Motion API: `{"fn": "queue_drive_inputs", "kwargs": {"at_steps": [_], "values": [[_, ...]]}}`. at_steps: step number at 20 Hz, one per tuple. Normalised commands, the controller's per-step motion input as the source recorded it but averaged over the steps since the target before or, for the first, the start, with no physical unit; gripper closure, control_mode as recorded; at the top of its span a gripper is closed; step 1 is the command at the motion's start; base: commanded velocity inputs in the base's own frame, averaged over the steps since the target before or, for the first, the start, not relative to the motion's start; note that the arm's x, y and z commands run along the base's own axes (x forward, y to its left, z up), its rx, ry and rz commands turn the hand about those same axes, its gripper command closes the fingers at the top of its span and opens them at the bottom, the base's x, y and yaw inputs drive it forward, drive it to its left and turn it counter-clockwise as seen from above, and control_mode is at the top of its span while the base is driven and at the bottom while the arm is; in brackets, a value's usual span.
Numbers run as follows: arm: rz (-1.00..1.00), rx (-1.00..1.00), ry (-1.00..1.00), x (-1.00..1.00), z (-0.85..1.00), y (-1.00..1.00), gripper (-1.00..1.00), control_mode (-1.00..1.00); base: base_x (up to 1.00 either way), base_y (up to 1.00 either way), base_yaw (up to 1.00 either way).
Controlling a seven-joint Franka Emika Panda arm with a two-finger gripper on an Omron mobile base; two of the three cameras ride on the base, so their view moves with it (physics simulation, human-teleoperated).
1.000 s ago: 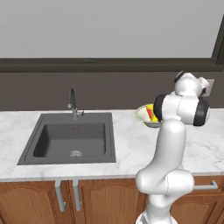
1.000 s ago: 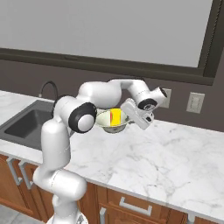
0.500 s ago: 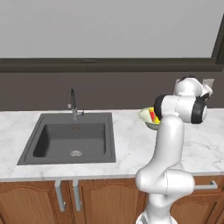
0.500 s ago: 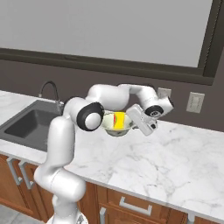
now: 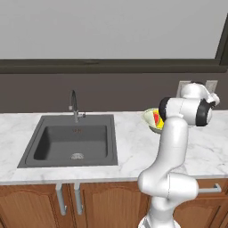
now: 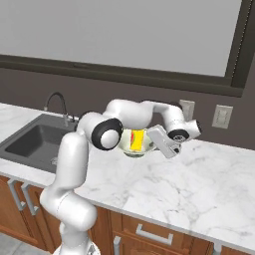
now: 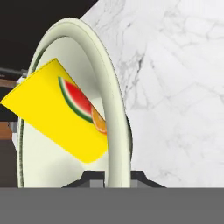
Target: Place the cup inside the bowl on the dining table and move the bowl to any counter.
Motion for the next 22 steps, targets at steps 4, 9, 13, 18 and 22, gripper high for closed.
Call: {"fn": "queue_drive_inputs", "kwargs": {"at_steps": [4,9,13,18,22], "values": [[0.0,0.0,-0.13,-0.01,0.0,-0.04,1.0,-1.0,0.0,0.0,0.0],[0.0,0.0,-0.05,-0.02,0.0,0.0,1.0,-1.0,0.0,0.0,0.0],[0.0,-0.04,0.0,0.0,0.0,0.0,1.0,-1.0,0.0,0.0,0.0],[0.0,-0.08,0.0,0.0,0.0,0.0,1.0,-1.0,0.0,0.0,0.0],[0.0,-0.08,0.0,0.0,-0.04,0.0,1.0,-1.0,0.0,0.0,0.0]]}}
